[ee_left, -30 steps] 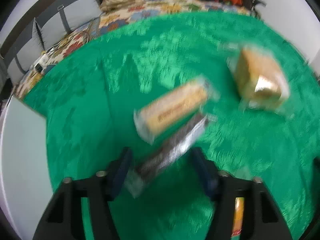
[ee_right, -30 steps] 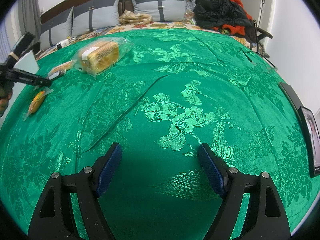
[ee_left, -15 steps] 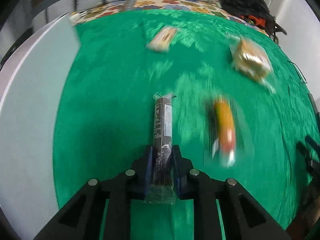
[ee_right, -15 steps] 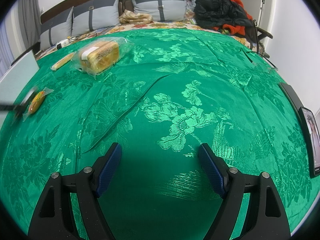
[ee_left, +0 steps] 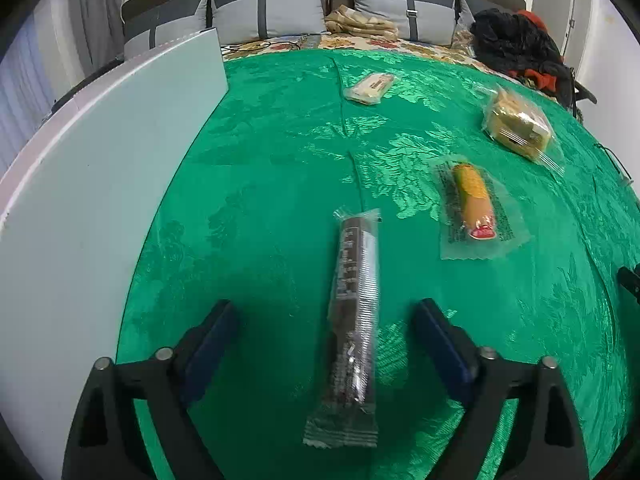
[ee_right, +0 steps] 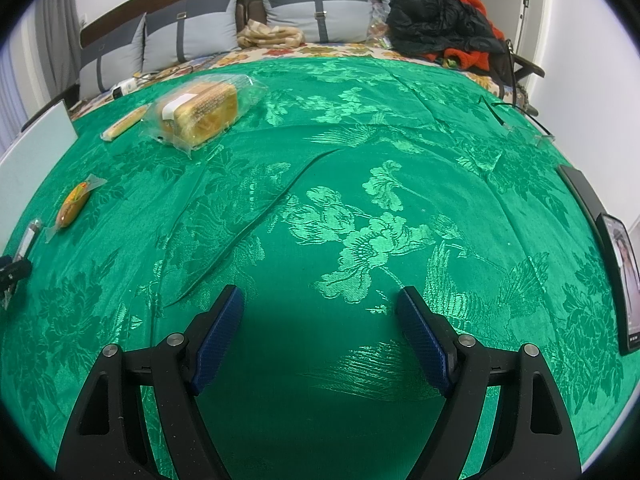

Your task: Organize snacks

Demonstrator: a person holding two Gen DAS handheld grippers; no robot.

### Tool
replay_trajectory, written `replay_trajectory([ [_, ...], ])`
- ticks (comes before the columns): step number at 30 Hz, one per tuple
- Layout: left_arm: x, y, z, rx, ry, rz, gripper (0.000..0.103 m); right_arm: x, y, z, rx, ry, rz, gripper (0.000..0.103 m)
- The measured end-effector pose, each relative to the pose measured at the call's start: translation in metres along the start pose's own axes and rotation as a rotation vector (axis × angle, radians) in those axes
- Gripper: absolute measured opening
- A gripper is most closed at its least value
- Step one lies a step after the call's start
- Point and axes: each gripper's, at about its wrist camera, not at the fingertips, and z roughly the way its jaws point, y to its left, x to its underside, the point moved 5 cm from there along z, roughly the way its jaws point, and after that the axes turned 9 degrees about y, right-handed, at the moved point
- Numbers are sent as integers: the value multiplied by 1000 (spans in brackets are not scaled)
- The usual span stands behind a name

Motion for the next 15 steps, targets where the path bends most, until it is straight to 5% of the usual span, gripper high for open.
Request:
replay_trajectory([
  [4, -2, 3, 6, 4, -19, 12, 103, 0, 0, 0, 0, 0, 0, 83],
  [15, -6, 3, 7, 14, -13, 9, 103, 0, 0, 0, 0, 0, 0, 83],
])
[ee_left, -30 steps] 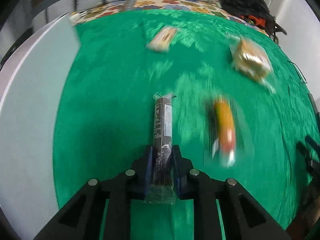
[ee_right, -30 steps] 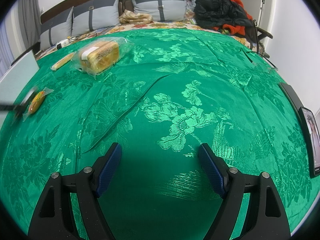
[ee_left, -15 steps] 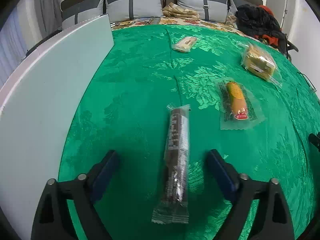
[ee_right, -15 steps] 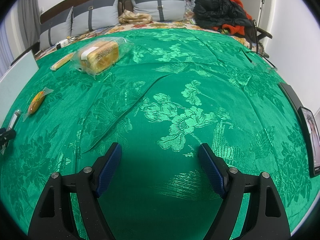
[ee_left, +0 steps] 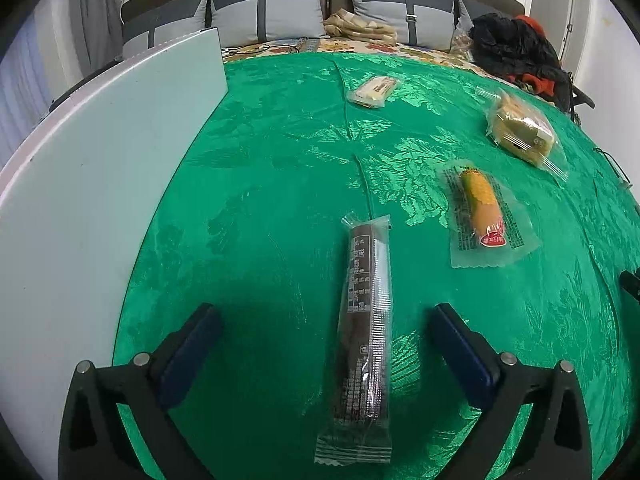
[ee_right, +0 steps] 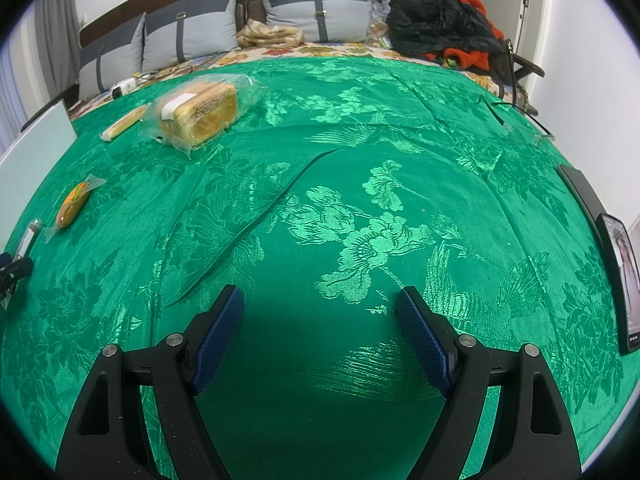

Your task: Organize snacks

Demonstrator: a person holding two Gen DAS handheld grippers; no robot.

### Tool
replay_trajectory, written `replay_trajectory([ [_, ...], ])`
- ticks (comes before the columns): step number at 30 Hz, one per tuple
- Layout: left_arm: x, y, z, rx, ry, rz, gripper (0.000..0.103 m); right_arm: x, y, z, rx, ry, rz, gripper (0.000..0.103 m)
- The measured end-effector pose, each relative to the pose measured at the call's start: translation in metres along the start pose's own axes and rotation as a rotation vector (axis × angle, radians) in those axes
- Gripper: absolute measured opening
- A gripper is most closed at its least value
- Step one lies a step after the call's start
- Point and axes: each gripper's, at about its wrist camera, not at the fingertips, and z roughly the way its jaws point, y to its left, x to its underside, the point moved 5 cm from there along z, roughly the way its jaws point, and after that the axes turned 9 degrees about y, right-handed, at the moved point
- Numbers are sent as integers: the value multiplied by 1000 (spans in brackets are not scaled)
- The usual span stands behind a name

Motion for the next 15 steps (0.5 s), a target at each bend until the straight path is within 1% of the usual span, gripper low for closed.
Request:
replay_trajectory([
  [15, 0, 0, 0, 1, 0, 1, 103, 0, -1, 0, 1, 1, 1, 84],
])
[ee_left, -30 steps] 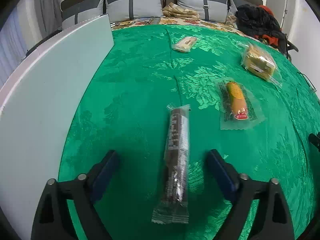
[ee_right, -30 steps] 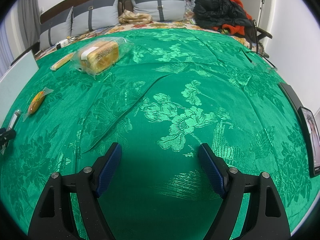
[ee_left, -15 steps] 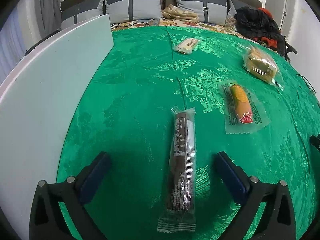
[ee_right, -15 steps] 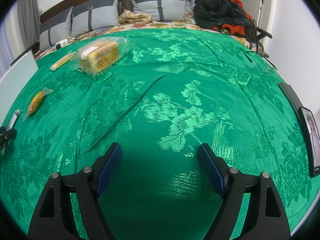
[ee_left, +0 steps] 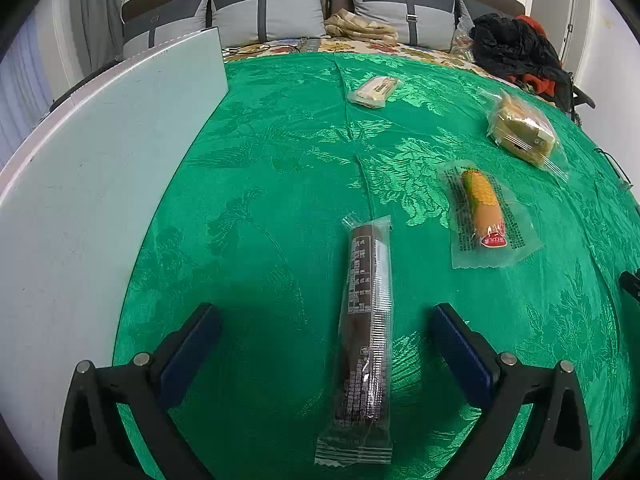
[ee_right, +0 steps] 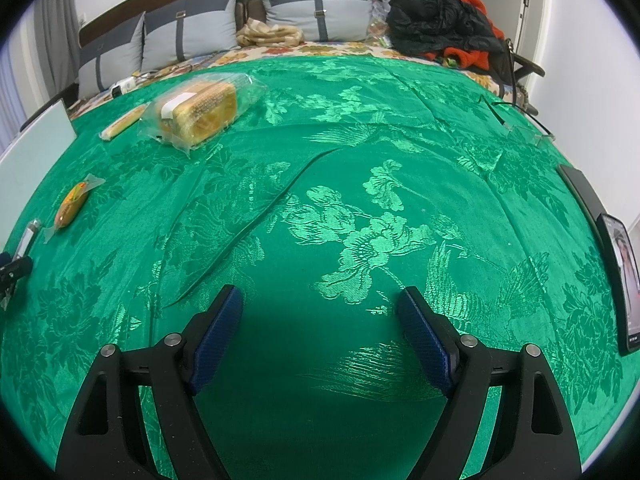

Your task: Organize snacks

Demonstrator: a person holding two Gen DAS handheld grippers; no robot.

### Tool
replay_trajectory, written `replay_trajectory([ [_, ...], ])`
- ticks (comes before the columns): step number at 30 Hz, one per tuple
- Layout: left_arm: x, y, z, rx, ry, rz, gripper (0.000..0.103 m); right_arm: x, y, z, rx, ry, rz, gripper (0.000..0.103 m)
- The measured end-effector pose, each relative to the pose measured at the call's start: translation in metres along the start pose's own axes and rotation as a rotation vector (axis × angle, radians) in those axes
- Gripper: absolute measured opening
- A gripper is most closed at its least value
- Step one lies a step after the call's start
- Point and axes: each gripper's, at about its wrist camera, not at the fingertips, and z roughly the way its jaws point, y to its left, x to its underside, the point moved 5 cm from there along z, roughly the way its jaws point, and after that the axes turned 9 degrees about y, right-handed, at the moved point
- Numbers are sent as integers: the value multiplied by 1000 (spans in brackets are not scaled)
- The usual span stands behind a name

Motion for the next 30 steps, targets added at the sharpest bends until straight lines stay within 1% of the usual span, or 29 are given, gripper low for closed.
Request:
replay_trajectory([
  [14, 0, 0, 0, 1, 0, 0, 103, 2, -2, 0, 1, 5, 1, 85],
  [15, 0, 0, 0, 1, 0, 0, 103, 2, -1, 0, 3, 17, 8, 85],
  [16, 0, 0, 0, 1, 0, 0, 103, 1, 0, 0, -4, 53, 28, 84],
  [17, 0, 0, 0, 1, 0, -1, 103, -1, 6, -2, -37, 79, 53, 84],
  [19, 0, 0, 0, 2, 0, -1, 103, -10, 32, -10, -238, 83, 109, 84],
  [20, 0, 0, 0, 2, 0, -1, 103, -18, 52, -12, -319, 97, 118, 84],
  [21, 0, 1, 0, 2, 0, -1, 103, -26, 71, -11, -369, 121, 112, 84],
  [22, 0, 0, 0, 2, 0, -1, 103, -37, 97, -8, -439, 160, 101, 82],
  [23, 0, 0, 0, 2, 0, -1, 103, -46, 112, -5, -485, 184, 97, 82],
  [24, 0, 0, 0, 2, 0, -1, 103, -58, 136, 1, -540, 220, 87, 82],
  [25, 0, 0, 0, 2, 0, -1, 103, -67, 154, 7, -560, 250, 74, 81],
  [26, 0, 1, 0, 2, 0, -1, 103, -76, 173, 16, -561, 285, 57, 81],
  [27, 0, 0, 0, 1, 0, -1, 103, -82, 191, 26, -544, 327, 36, 80],
  [28, 0, 0, 0, 1, 0, -1, 103, -85, 206, 36, -520, 373, 8, 77],
  [29, 0, 1, 0, 0, 0, -1, 103, -86, 217, 45, -493, 414, -18, 68],
  [30, 0, 1, 0, 1, 0, -2, 103, -91, 224, 43, -430, 382, -62, 52],
])
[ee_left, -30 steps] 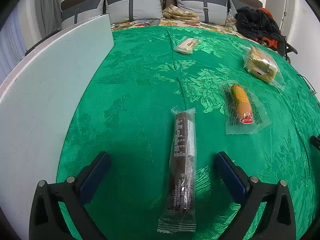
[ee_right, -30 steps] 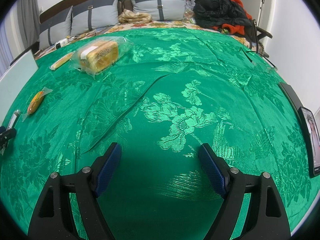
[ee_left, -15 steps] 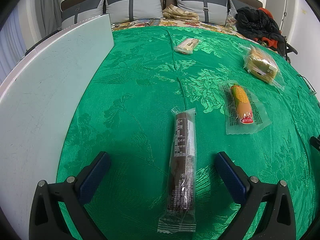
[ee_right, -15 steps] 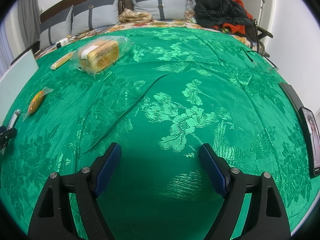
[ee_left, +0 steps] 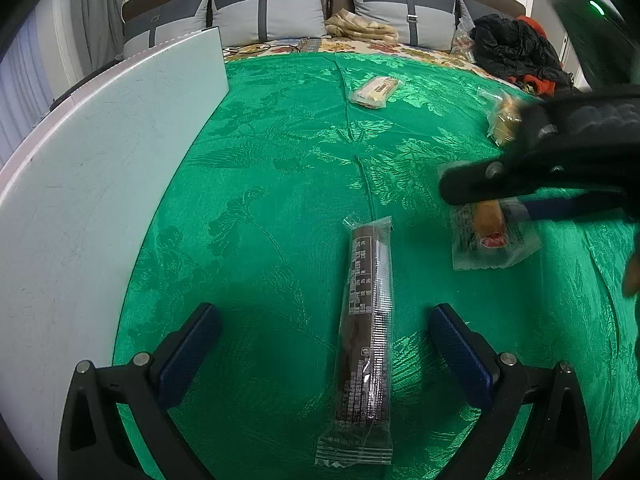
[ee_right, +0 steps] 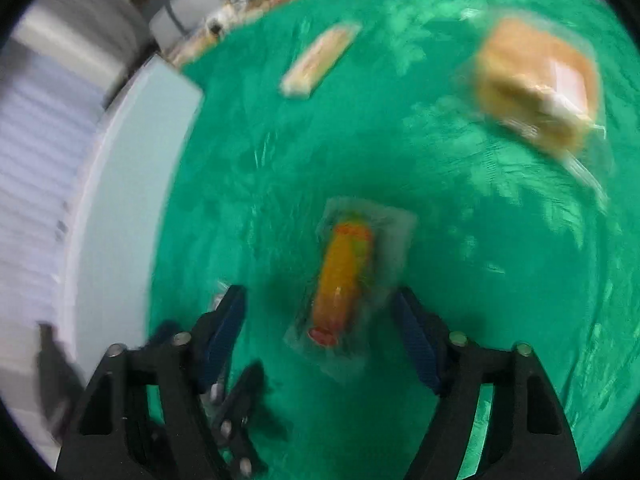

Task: Organize snacks
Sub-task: 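Grasp the corn-printed sausage with the right tool while the left tool lifts the wafer bar, then carry both snacks into the white box and open both tools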

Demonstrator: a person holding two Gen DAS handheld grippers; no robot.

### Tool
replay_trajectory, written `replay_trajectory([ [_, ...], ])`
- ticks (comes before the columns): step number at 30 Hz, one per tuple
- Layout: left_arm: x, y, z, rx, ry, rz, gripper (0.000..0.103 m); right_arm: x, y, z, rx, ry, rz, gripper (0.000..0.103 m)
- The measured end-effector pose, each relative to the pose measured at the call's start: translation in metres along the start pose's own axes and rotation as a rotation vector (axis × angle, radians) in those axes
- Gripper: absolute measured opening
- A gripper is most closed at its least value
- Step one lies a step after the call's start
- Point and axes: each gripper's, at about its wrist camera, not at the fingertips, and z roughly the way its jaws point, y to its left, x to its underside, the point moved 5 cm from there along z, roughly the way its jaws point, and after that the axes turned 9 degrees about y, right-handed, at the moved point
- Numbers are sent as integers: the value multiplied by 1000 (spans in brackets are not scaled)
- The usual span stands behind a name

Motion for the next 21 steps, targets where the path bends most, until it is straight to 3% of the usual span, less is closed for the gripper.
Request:
replay_trajectory([
  [1, 0, 0, 0, -2, 5, 2, 103, 0, 4, 5, 52, 31, -33, 24],
  [3, 0, 0, -1, 5, 43, 9, 101, 5, 2, 6, 7, 60, -13, 23],
  [5, 1, 0, -6, 7, 53, 6, 86, 15, -8, -3, 31, 41, -10, 23],
  [6, 1, -2, -9, 11, 49, 15, 67, 20, -16, -11, 22, 23, 3, 23],
  [7, 0, -6, -12, 17, 48, 31, 38, 26, -24, -21, -12, 6, 22, 23],
  [8, 0, -9, -14, 28, 52, 44, 24, 32, -30, -30, -39, -7, 40, 23],
  [9, 0, -12, -15, 47, 69, 52, 18, 37, -34, -38, -58, -22, 51, 23],
  [12, 5, -9, -25, 138, 77, -11, 17, 55, -47, -67, -112, -61, 82, 23],
  [16, 11, 2, -72, 273, -3, -126, 17, 69, -40, -103, -130, -95, 70, 23],
  [18, 10, 15, -101, 322, -50, -173, 17, 68, -20, -120, -156, -114, 37, 23],
  [21, 8, 54, -150, 349, -138, -241, 17, 61, 46, -150, -224, -157, -72, 23],
])
